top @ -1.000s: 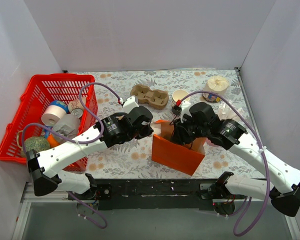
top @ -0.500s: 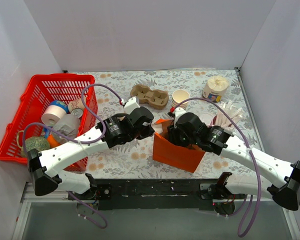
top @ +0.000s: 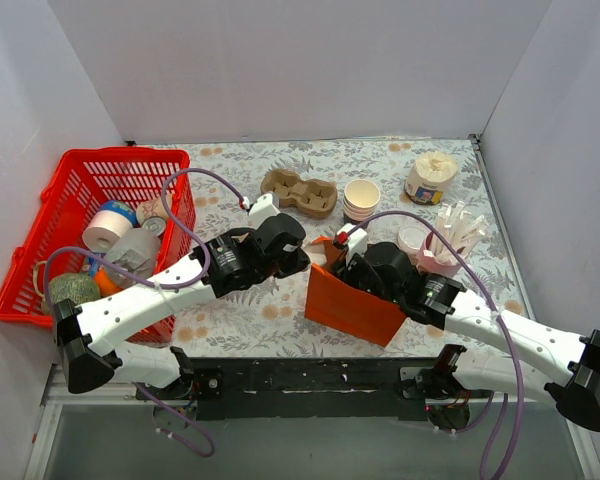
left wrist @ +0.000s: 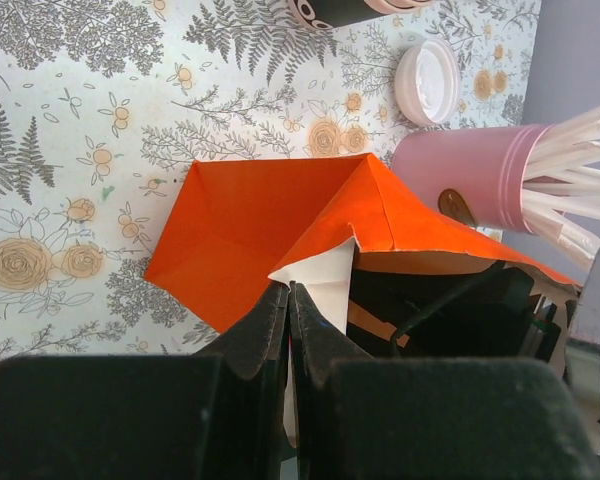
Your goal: Pack the takeout coffee
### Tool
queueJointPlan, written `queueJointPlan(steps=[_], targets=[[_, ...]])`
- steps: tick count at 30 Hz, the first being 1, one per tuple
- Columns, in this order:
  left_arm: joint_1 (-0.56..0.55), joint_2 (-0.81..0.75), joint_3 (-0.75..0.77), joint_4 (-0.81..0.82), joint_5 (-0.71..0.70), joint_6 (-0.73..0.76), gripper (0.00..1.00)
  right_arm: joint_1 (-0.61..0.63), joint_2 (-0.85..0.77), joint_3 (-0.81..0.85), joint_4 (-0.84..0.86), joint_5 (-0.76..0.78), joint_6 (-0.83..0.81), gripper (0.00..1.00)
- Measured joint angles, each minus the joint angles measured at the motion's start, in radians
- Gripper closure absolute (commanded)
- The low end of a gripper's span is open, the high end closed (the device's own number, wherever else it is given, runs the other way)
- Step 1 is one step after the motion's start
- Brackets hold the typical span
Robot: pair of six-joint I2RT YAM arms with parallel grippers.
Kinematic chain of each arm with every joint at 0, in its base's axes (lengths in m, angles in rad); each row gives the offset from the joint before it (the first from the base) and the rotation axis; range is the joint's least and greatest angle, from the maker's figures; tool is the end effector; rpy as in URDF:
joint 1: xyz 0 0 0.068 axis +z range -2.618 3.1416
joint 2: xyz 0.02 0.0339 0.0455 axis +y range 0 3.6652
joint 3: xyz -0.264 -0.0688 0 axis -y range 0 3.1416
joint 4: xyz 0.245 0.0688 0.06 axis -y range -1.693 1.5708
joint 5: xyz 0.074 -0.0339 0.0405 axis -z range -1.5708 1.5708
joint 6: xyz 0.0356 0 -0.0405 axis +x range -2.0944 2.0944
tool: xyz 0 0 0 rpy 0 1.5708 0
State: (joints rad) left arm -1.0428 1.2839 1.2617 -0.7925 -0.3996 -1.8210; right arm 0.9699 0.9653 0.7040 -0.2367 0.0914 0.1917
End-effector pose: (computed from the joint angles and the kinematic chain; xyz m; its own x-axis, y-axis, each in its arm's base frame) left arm 0.1454 -0.2218 0.3436 -0.5499 -0.8287 -0.1043 -0.5188 0.4369 -0.7348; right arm 0.1260 0.1780 0.2730 -0.4130 -0.2669 -0.8708 -0.7104 0.6927 0.1246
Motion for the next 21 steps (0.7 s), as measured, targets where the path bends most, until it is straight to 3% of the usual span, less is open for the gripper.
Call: queueJointPlan(steps=[12,21], targets=[[0.0,-0.003,-0.008,0.015,-0.021,0.018,1.0,0.0,0.149,0.04,-0.091,-0.097,-0.026,0.73],[0.0,-0.023,-0.008,0.012,-0.072,0.014,1.0,-0.005,0.217,0.132,-0.387,-0.097,-0.005,0.75]])
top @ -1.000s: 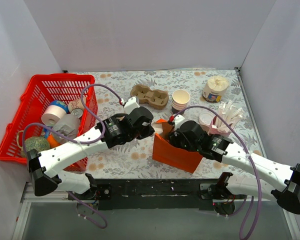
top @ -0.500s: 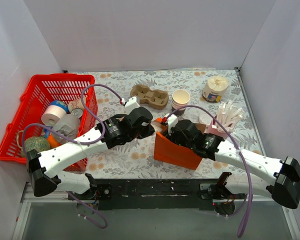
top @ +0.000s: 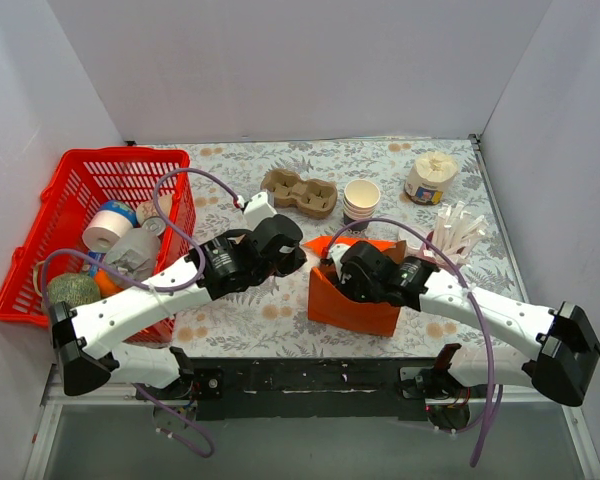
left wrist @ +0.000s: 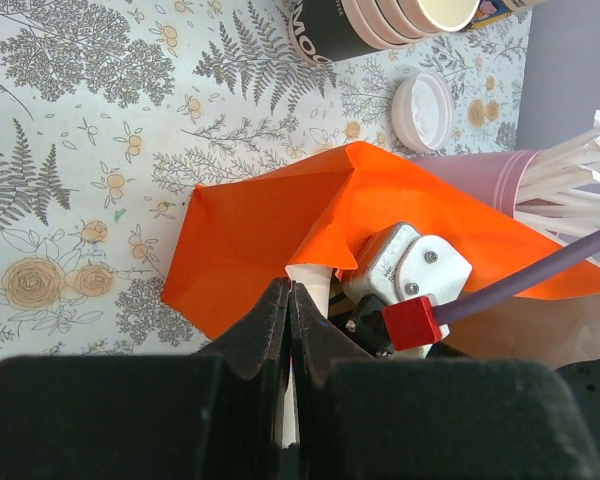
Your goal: Pack the takeout coffee
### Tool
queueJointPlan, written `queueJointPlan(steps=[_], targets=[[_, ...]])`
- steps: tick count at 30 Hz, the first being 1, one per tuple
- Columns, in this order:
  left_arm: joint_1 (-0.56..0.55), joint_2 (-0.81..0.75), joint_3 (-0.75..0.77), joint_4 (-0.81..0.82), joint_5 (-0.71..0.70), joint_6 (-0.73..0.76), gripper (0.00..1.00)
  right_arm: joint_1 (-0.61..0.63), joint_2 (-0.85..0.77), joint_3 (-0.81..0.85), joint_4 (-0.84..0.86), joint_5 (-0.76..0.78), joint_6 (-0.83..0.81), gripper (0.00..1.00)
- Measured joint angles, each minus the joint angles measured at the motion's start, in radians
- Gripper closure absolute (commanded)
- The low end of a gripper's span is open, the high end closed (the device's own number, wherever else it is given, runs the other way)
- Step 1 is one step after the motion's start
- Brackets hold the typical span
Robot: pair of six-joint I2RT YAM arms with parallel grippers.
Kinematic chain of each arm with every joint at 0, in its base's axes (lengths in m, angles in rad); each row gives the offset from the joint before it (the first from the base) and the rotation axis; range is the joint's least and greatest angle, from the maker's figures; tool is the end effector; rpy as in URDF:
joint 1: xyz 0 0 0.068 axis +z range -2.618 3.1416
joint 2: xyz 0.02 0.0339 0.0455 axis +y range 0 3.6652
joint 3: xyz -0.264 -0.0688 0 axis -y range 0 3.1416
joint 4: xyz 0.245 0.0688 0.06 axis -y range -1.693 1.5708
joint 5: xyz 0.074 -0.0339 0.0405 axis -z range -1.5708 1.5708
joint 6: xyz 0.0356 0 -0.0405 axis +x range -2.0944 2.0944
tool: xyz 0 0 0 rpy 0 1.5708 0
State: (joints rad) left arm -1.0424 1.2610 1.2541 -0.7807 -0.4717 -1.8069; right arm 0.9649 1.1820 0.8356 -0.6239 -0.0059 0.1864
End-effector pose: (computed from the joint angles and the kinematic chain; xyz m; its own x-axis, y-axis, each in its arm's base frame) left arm 0.1448 -0.2160 0.3483 -0.5072 -0.8490 -0.1480 -0.4895 0.4252 -0.7613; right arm 0.1323 0.1914 0.2406 -0.6144 -0.5614 -0.5544 -0.7225 0.6826 0.1095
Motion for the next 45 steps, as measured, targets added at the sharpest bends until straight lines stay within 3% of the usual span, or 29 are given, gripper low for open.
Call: queueJointPlan(steps=[4,5,10,16,23,37,40,45], targets=[[0.0,-0.005,0.0,0.002,0.0,0.01,1.0,-0.001,0.003,0.053,-0.085,0.026,0.01,0.69],[0.001,-0.006,0.0,0.006,0.0,0.019,1.0,-0.001,0.002,0.07,-0.1,0.03,0.016,0.63],[0.01,-0.009,-0.003,0.03,0.014,0.082,1.0,-0.003,-0.041,0.152,-0.087,0.043,0.06,0.55],[0.013,-0.009,-0.02,0.077,0.053,0.13,1.0,-0.003,-0.093,0.181,0.026,0.058,0.108,0.57],[0.015,-0.008,-0.031,0.103,0.078,0.151,1.0,-0.009,-0.021,0.134,0.164,-0.051,0.13,0.6],[0.019,-0.022,-0.032,0.143,0.11,0.156,1.0,-0.016,0.048,0.011,0.182,-0.016,0.163,0.61],[0.019,-0.026,-0.036,0.153,0.119,0.159,1.0,-0.016,0.048,0.008,0.187,-0.007,0.167,0.59],[0.019,-0.026,-0.037,0.161,0.122,0.161,1.0,-0.016,0.037,0.032,0.156,0.045,0.166,0.47]])
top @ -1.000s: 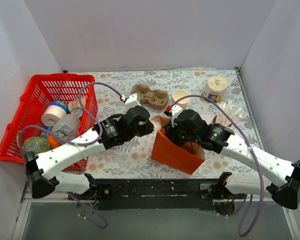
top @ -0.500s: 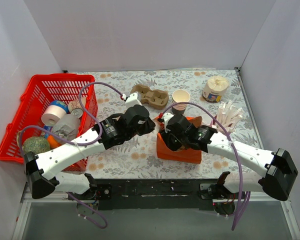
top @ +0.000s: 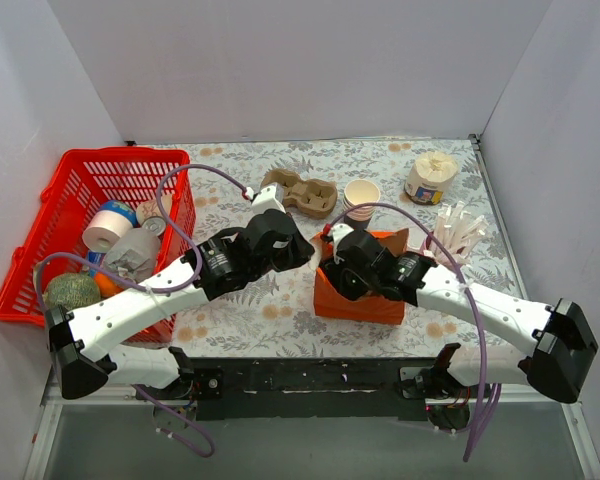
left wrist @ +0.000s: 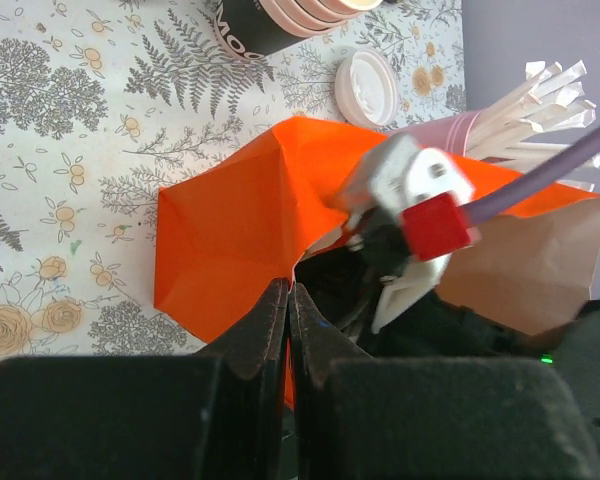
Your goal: Pack the takeout coffee
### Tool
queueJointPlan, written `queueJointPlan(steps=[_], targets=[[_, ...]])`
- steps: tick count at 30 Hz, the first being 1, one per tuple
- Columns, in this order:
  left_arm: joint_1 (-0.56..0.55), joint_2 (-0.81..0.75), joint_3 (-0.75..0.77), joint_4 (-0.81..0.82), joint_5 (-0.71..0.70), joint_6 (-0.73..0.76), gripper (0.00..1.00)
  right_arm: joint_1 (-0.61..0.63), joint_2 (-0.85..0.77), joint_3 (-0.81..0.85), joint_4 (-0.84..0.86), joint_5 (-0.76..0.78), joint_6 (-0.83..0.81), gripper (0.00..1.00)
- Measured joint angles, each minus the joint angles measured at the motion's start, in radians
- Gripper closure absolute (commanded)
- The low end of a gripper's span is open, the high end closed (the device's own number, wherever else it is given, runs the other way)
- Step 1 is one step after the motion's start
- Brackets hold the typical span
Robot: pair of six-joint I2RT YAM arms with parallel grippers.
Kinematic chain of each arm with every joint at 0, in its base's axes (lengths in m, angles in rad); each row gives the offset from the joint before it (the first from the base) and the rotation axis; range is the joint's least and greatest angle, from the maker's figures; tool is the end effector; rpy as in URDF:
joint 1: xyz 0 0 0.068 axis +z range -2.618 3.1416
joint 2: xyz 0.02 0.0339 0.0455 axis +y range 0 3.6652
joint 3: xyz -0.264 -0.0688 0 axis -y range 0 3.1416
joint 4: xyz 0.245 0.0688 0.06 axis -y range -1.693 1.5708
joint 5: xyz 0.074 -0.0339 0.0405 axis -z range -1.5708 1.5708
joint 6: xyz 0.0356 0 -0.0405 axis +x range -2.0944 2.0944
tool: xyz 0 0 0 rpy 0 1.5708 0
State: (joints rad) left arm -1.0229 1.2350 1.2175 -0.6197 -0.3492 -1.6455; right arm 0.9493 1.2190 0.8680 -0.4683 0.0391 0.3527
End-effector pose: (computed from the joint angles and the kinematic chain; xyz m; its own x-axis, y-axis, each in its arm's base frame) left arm 0.1486 -0.2202 0.3545 -0.6339 -0.7601 -0.1430 -0.3582 0.4524 -0.8167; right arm 0.1493 0.2061 0.2534 -0.6745 -0.3490 -0.6506 -0.6008 0.7716 0.2090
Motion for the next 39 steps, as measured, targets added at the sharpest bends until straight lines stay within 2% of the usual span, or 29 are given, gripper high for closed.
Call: queueJointPlan(steps=[5,9,13,26,33,39], targets=[[0.0,0.0,0.0,-0.001,0.0,-0.001,1.0,-0.006,-0.049,0.097,-0.037,0.089,0.005,0.33],[0.0,-0.002,0.0,-0.001,0.005,0.0,1.0,-0.008,-0.149,0.132,-0.024,0.124,0.017,0.29],[0.0,-0.003,0.0,-0.002,0.026,0.001,1.0,-0.008,-0.212,0.132,-0.031,0.156,0.034,0.29],[0.0,-0.003,0.0,0.004,0.061,0.04,1.0,-0.013,-0.257,0.097,-0.088,0.14,0.08,0.3],[-0.005,-0.003,0.0,0.004,0.062,0.056,1.0,-0.015,-0.32,0.14,-0.11,0.183,0.083,0.32],[-0.005,-0.003,0.0,0.002,0.057,0.079,1.0,-0.018,-0.349,0.159,-0.147,0.186,0.094,0.29]])
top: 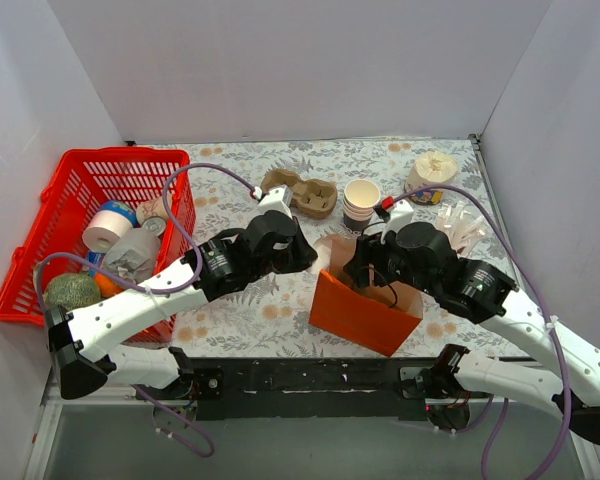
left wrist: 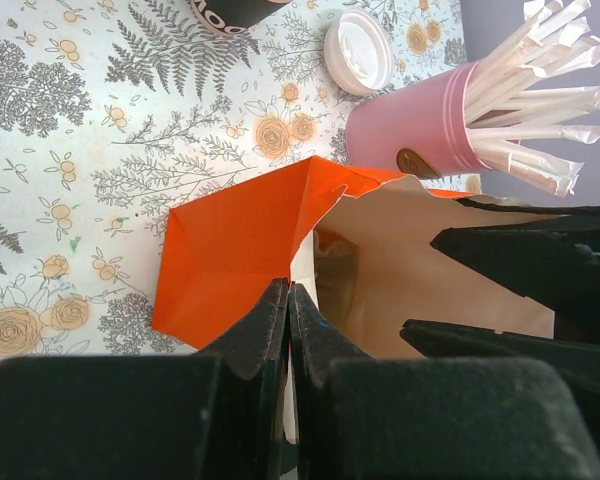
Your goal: Pack the takeout coffee
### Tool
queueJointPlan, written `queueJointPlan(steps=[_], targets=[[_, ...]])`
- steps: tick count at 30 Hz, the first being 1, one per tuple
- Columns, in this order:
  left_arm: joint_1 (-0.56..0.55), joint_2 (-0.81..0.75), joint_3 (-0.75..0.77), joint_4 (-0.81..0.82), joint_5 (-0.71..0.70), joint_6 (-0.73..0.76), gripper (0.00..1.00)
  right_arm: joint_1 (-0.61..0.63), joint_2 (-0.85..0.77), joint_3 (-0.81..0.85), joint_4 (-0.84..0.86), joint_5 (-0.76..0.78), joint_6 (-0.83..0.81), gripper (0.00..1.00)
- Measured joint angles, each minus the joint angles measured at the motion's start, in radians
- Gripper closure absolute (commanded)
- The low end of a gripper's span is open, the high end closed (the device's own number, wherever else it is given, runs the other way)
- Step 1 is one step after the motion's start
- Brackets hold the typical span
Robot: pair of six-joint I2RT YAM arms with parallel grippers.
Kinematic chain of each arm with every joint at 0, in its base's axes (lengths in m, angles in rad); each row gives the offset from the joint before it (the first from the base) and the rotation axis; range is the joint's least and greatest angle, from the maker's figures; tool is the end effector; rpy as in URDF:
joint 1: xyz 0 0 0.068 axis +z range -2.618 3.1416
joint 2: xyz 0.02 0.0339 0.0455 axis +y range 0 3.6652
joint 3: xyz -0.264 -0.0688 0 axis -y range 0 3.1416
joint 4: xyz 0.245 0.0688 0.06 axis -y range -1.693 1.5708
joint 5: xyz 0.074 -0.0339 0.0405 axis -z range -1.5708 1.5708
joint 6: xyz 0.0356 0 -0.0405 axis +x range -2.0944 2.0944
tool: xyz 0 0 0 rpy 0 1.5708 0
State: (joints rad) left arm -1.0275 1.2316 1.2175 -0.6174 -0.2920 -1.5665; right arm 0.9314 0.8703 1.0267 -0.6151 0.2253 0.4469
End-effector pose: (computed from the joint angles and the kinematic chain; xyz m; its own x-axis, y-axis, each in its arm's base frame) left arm 0.1459 -0.2217 0.3552 -0.7010 -0.6918 -0.1734 -0.3022 0.5083 -0.8064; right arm 0.1138 0.1397 0.3646 -0.5246 0.0004 -0.8513 -0.4834 0.8230 0.2983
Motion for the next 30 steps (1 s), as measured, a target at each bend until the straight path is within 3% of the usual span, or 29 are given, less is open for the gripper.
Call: queueJointPlan(steps=[9,19,24,30], targets=[[0.0,0.0,0.014,0.05,0.055,0.104,1.0,0.0,-0.011,-0.002,-0.016,0.021,-0.027,0.28],[0.0,-0.005,0.116,0.19,0.179,0.294,1.0,0.0,-0.359,-0.109,0.396,0.068,-0.14,0.22],[0.0,-0.005,0.111,0.212,0.215,0.357,1.0,-0.001,-0.373,-0.123,0.492,-0.021,-0.178,0.22],[0.0,-0.01,0.079,0.244,0.225,0.389,1.0,-0.001,-0.352,-0.121,0.479,-0.087,-0.161,0.22]])
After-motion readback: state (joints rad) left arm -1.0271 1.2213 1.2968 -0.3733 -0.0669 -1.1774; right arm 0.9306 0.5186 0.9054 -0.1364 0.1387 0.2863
